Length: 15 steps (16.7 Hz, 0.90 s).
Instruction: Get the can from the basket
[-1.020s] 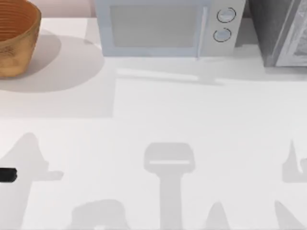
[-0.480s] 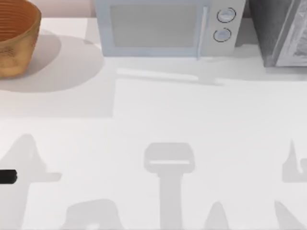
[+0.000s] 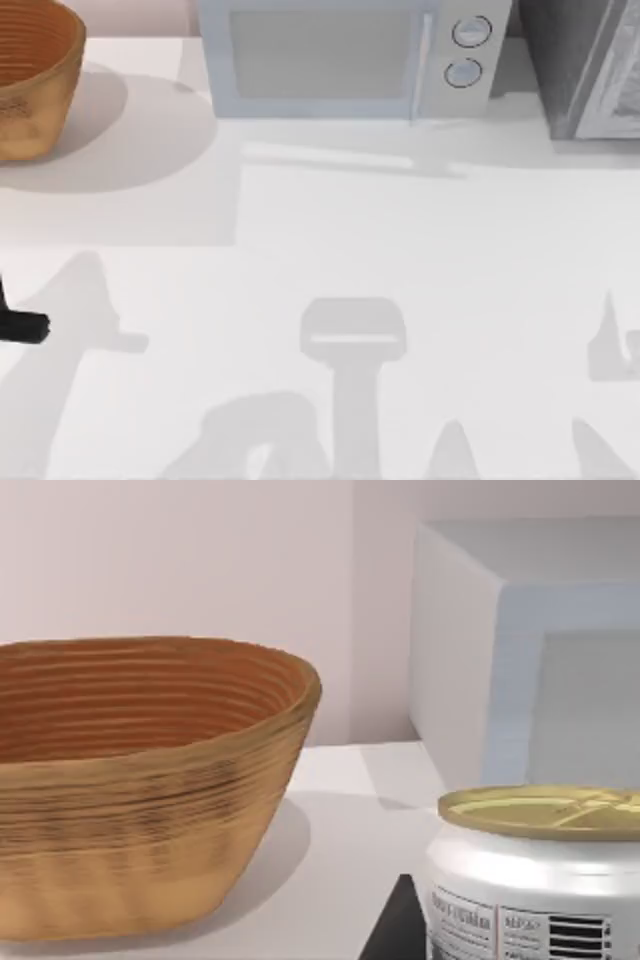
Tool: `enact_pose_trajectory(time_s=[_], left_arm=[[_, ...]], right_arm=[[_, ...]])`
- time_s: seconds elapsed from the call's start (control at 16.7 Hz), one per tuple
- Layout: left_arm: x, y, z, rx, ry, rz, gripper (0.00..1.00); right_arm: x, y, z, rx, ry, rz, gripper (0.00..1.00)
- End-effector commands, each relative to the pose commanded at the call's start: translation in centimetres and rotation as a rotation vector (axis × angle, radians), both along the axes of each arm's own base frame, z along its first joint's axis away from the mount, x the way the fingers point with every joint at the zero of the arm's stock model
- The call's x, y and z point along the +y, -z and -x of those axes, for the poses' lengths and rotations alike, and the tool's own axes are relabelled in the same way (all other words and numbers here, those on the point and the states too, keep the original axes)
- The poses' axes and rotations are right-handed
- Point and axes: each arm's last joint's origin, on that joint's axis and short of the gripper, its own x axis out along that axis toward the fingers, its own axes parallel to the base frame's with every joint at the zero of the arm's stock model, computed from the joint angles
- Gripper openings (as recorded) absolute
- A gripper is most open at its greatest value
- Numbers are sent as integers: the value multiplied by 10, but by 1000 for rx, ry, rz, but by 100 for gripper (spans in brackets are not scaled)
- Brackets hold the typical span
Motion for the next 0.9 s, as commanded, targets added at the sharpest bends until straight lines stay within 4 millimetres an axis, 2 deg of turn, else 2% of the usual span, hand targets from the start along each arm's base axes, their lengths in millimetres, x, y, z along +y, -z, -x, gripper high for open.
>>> enact_pose_trajectory(time_s=[0.36, 0.9], left_arm=[[-11, -31, -41, -15, 163, -2, 0], [-33, -50, -107, -75, 386, -13, 0]], right_arm=[[0, 0, 0, 0, 0, 0, 100], [0, 0, 0, 0, 0, 0, 100]])
